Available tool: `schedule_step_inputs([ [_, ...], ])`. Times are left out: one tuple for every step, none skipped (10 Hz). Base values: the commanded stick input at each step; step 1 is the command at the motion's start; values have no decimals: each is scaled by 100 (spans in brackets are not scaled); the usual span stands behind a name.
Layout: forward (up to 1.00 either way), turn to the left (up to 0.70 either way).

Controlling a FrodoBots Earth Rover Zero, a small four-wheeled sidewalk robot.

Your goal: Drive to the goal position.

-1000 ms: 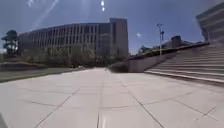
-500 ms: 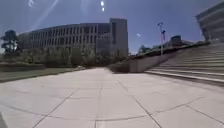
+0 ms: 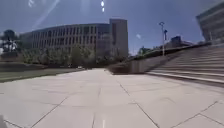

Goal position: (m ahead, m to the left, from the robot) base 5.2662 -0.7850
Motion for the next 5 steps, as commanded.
schedule_step_inputs([
  [70, 0],
  [70, 0],
  [70, 0],
  [70, 0],
  [70, 0],
])
